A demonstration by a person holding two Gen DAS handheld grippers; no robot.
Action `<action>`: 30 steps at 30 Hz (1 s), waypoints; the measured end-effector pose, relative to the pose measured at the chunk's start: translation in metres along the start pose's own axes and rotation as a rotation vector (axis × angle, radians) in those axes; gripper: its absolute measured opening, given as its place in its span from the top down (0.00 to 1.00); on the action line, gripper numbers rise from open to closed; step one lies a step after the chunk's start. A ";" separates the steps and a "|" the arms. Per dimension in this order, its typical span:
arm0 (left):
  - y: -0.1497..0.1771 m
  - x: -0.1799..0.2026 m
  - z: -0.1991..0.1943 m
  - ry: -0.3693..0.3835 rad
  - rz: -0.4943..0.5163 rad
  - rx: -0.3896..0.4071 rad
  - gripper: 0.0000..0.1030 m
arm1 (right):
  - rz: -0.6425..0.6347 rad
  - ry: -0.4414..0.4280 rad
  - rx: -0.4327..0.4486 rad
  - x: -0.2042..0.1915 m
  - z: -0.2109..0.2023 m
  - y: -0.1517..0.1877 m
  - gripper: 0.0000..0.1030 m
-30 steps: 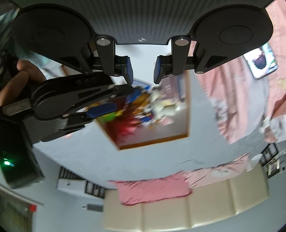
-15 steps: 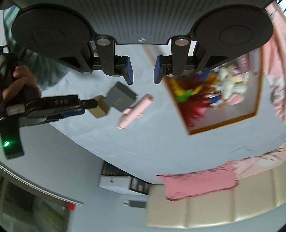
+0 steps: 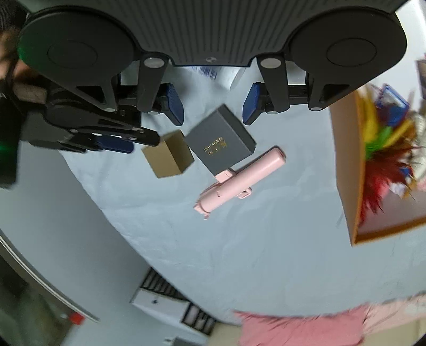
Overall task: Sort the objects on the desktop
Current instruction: 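Move both tools back toward the black box and white tube on the bed, then grasp the black gift box with the left tool while the right tool grasps the white tube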
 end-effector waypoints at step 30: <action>-0.003 -0.044 0.105 0.088 -0.399 -0.113 0.51 | -0.049 0.018 -0.066 0.000 0.057 -0.008 0.48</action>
Point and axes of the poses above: each gripper's, at about its wrist camera, not at the fingertips, and z roughly the way its jaws point, x to its right, y to its underside, the point moved 3 cm from there along z, roughly the way its jaws point, and after that the axes turned 1 degree about -y, right-handed, at the moved point
